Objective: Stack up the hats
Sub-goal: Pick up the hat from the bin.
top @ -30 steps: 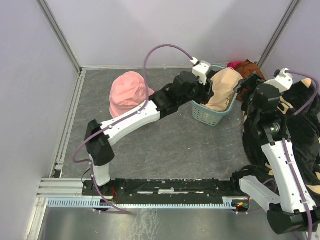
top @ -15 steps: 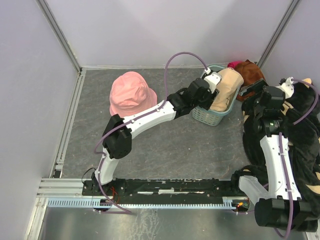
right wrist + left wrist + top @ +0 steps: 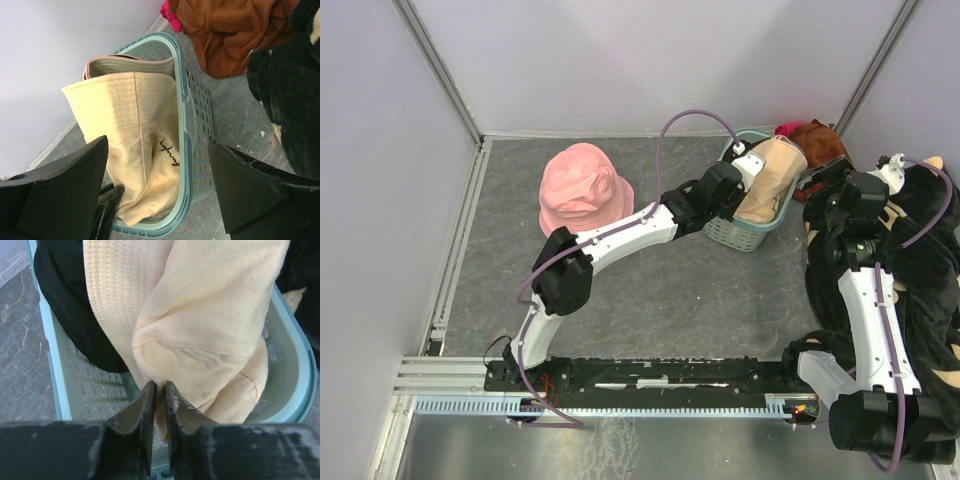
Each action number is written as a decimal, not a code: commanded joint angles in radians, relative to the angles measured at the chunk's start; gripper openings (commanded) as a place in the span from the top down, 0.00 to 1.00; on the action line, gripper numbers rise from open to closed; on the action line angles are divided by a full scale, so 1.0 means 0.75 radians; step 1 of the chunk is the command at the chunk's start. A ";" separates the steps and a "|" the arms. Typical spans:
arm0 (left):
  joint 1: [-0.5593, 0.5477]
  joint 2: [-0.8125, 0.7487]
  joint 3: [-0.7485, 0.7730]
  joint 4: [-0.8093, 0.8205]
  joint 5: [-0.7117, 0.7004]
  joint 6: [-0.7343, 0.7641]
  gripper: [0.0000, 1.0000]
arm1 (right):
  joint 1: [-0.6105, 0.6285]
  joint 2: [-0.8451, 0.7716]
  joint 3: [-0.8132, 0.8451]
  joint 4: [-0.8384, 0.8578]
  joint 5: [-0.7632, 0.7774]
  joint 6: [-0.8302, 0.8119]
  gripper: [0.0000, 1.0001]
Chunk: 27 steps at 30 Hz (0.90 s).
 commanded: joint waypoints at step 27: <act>-0.004 -0.202 -0.179 0.134 0.136 0.056 0.43 | -0.004 -0.043 -0.005 0.033 -0.022 -0.006 0.12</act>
